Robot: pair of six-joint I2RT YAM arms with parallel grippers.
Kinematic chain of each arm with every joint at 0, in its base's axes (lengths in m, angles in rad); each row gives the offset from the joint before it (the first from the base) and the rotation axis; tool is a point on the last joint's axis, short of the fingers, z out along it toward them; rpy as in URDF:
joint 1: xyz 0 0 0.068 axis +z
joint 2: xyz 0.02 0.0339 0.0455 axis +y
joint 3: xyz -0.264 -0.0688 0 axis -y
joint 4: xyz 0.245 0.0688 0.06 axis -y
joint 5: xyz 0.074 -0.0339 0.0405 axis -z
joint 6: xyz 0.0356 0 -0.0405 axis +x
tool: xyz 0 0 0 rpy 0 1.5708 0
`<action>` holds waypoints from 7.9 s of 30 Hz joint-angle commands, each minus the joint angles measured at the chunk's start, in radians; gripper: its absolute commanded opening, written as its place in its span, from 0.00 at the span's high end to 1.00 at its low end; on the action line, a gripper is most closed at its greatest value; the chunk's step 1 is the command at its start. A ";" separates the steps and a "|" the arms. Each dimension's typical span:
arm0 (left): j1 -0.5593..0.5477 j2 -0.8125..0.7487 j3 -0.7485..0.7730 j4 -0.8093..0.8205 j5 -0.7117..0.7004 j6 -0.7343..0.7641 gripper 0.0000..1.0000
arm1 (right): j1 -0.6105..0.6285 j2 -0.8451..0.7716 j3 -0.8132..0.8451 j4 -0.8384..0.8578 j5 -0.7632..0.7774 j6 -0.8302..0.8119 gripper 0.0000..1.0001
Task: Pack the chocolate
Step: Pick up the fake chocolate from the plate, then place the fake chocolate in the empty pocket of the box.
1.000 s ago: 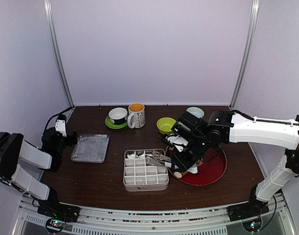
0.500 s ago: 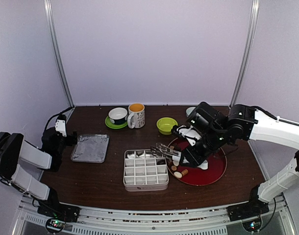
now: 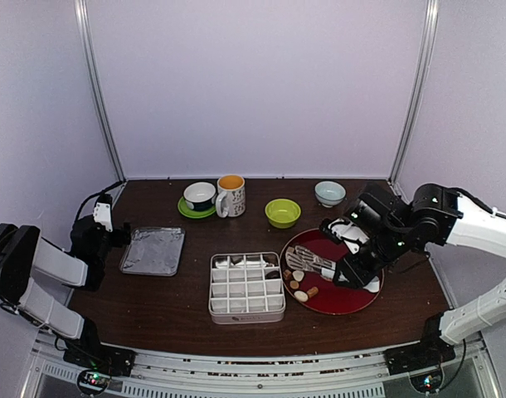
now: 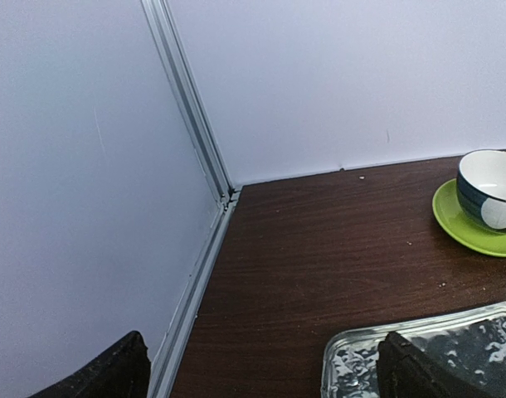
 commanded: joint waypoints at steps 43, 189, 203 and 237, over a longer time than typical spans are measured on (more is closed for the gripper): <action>0.011 0.003 0.020 0.037 -0.009 -0.011 0.02 | -0.077 -0.013 -0.124 -0.069 -0.042 -0.001 0.58; 0.016 -0.010 0.039 0.034 0.004 -0.005 0.02 | 0.122 0.400 0.183 0.386 -0.063 0.104 0.73; 0.015 -0.143 0.097 -0.198 0.004 -0.014 0.02 | 0.137 0.466 0.202 0.456 -0.094 0.088 0.72; 0.006 -0.318 0.097 -0.349 -0.047 -0.101 0.02 | 0.148 0.389 0.196 0.452 0.033 0.082 0.59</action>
